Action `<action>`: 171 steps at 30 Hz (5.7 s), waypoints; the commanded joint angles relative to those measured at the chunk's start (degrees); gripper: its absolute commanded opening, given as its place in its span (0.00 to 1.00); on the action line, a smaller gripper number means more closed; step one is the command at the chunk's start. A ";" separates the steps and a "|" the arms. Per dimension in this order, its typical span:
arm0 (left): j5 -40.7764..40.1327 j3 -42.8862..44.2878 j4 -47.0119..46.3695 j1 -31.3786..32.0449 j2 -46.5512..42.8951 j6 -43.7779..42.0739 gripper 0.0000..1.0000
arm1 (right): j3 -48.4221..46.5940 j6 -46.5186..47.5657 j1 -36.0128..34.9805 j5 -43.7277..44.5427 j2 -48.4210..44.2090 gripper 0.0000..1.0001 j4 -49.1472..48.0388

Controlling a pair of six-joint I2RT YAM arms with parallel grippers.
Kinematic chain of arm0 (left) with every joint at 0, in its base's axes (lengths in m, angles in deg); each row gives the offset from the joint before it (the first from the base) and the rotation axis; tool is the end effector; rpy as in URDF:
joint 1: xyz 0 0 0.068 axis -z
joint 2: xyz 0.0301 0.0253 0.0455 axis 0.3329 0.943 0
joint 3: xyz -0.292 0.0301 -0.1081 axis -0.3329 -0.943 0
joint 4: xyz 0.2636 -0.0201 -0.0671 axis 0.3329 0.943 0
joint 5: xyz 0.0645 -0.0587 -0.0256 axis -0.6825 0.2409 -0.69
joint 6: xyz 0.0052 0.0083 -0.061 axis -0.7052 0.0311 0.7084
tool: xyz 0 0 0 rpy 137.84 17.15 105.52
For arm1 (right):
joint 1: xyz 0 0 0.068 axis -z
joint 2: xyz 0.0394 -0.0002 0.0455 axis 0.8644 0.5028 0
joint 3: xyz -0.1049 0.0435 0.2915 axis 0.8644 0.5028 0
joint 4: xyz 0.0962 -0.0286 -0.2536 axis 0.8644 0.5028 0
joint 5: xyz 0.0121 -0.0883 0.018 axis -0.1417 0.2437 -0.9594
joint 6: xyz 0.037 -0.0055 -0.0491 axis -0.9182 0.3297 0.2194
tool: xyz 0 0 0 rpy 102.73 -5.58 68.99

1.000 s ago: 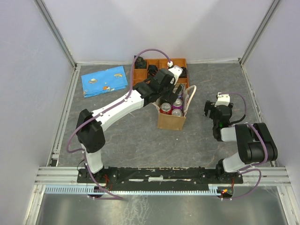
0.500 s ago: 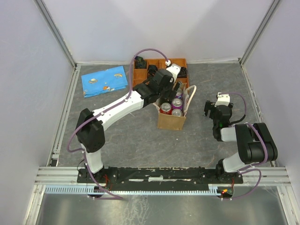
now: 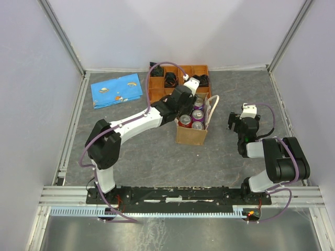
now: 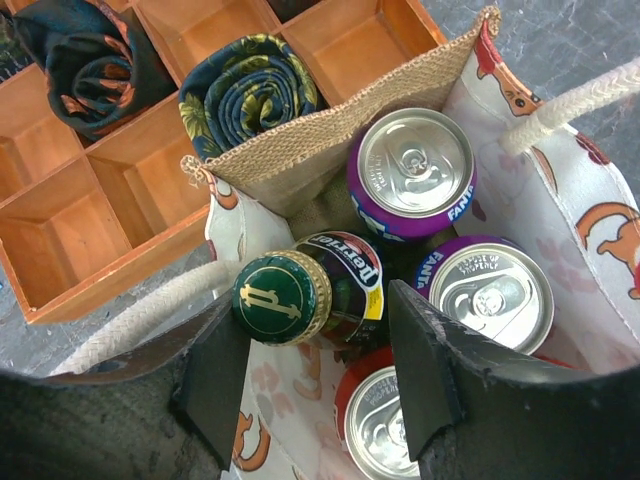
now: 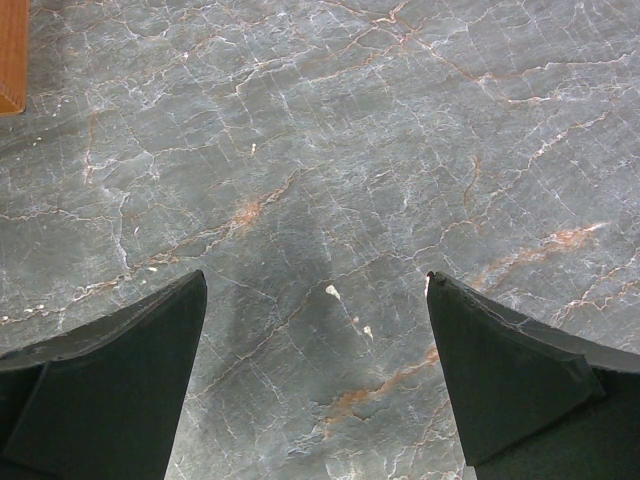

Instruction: Take the beverage out of the canvas bag

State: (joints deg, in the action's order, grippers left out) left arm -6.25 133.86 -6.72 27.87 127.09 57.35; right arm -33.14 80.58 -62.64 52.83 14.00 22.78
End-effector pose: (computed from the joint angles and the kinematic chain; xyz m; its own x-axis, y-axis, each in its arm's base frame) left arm 0.3269 -0.3332 0.3055 -0.4054 0.3367 -0.8499 0.4933 0.8633 0.1067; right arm 0.2672 0.0019 0.1618 -0.3262 0.0633 -0.9432 0.2053 0.9787 -0.0053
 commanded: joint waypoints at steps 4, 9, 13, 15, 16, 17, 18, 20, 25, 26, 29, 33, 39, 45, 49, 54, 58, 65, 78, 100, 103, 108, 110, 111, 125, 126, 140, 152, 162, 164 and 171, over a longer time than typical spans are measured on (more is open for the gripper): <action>-3.38 -2.28 -11.50 -0.05 0.38 -0.28 0.57 | -1.71 -0.16 0.20 -0.57 -0.69 0.99 -1.65; -5.85 -2.31 -13.15 -0.02 1.40 -0.60 0.56 | -1.71 -0.20 0.19 -0.57 -0.72 0.99 -1.65; -6.94 -2.53 -15.20 -0.04 1.70 -1.02 0.54 | -1.71 -0.12 0.24 -0.57 -0.73 0.99 -1.65; -6.67 -2.11 -15.26 -0.07 2.12 -1.25 0.45 | -1.71 -0.18 0.20 -0.57 -0.69 0.99 -1.65; -6.53 -1.91 -15.04 -0.03 2.38 -1.30 0.37 | -1.67 -0.19 0.19 -0.57 -0.69 0.99 -1.65; -6.50 -1.73 -14.71 -0.02 2.52 -1.33 0.29 | -1.71 -0.19 0.27 -0.57 -0.66 0.99 -1.65; -6.44 -1.72 -14.48 0.01 2.62 -1.23 0.21 | -1.67 -0.21 0.21 -0.57 -0.73 0.99 -1.65; -6.27 -2.09 -14.26 -0.03 2.49 -1.05 0.08 | -1.71 -0.17 0.20 -0.57 -0.66 0.99 -1.62; -5.95 -1.90 -14.07 -0.05 1.92 -1.18 0.03 | -1.71 -0.19 0.21 -0.57 -0.68 0.99 -1.65; -5.71 -1.47 -13.86 0.02 1.67 -1.59 0.03 | -1.71 -0.13 0.24 -0.57 -0.71 0.99 -1.65; -5.23 -0.89 -15.03 -0.03 -0.34 -3.61 0.03 | -1.70 -0.22 0.21 -0.58 -0.67 0.99 -1.65; -6.73 -0.04 -18.82 -0.02 -3.41 -6.91 0.03 | -1.67 -0.17 0.26 -0.57 -0.67 0.99 -1.67; -7.61 5.52 -19.05 -0.02 -4.98 -10.14 0.03 | -1.71 -0.19 0.25 -0.57 -0.66 0.99 -1.64; -7.42 11.16 -17.69 0.02 -5.96 -12.36 0.03 | -1.67 -0.20 0.19 -0.58 -0.69 0.99 -1.65; -7.85 16.30 -15.00 -0.03 -5.96 -13.30 0.03 | -1.70 -0.16 0.20 -0.58 -0.71 0.99 -1.65; -8.67 20.73 -13.65 -0.16 -7.23 -15.11 0.03 | -1.69 -0.23 0.20 -0.57 -0.69 0.99 -1.65; -9.13 24.68 -11.89 -1.99 -8.09 -15.26 0.03 | -1.67 -0.19 0.20 -0.60 -0.67 0.99 -1.65; -9.48 26.32 -10.73 -8.95 -11.27 -14.03 0.03 | -1.71 -0.17 0.24 -0.57 -0.72 0.99 -1.56; -9.76 0.67 -15.30 -16.72 -21.59 -5.01 0.03 | -1.71 -0.17 0.19 -0.58 -0.70 0.99 -1.66; -11.92 -24.89 -30.47 -18.41 -26.50 -1.30 0.03 | -1.71 -0.18 0.24 -0.57 -0.70 0.99 -1.65; -12.34 -27.96 -34.12 -18.71 -26.50 -1.29 0.03 | -1.71 -0.17 0.20 -0.57 -0.67 0.99 -1.65; -12.81 -34.59 -43.97 -19.00 -27.67 -1.46 0.03 | -1.70 -0.23 0.27 -0.57 -0.66 0.99 -1.65; -13.23 -36.10 -46.34 -19.11 -27.68 -1.36 0.03 | -1.68 -0.18 0.20 -0.58 -0.66 0.99 -1.65; -13.22 -36.38 -46.85 -19.13 -27.52 -1.43 0.03 | -1.69 -0.18 0.19 -0.57 -0.71 0.99 -1.65; -14.59 -34.85 -40.90 -19.31 -25.96 -0.03 0.47 | -1.69 -0.19 0.19 -0.57 -0.73 0.99 -1.65; -14.59 -35.00 -40.69 -19.33 -26.13 0.06 0.52 | -1.71 -0.16 0.19 -0.57 -0.70 0.99 -1.65; -14.40 -31.15 -36.98 -19.21 -29.44 -2.71 0.83 | -1.67 -0.16 0.19 -0.57 -0.66 0.99 -1.65; 19.67 8.19 0.03 -15.37 -21.72 -8.68 0.80 | -1.71 -0.20 0.22 -0.58 -0.73 0.99 -1.65; 32.28 27.00 28.68 -10.22 -3.87 -19.60 0.81 | -1.71 -0.15 0.19 -0.57 -0.71 0.99 -1.65; 32.05 27.65 30.41 -9.26 -1.41 -21.34 0.81 | -1.71 -0.21 0.23 -0.58 -0.65 0.99 -1.65; 32.99 27.98 34.00 -6.81 4.88 -25.72 0.84 | -1.71 -0.15 0.19 -0.59 -0.70 0.99 -1.65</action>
State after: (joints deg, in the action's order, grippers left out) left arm 23.84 158.69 23.53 20.19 131.90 37.33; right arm -33.22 80.58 -62.64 52.81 14.00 22.78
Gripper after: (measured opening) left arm 0.822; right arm 0.991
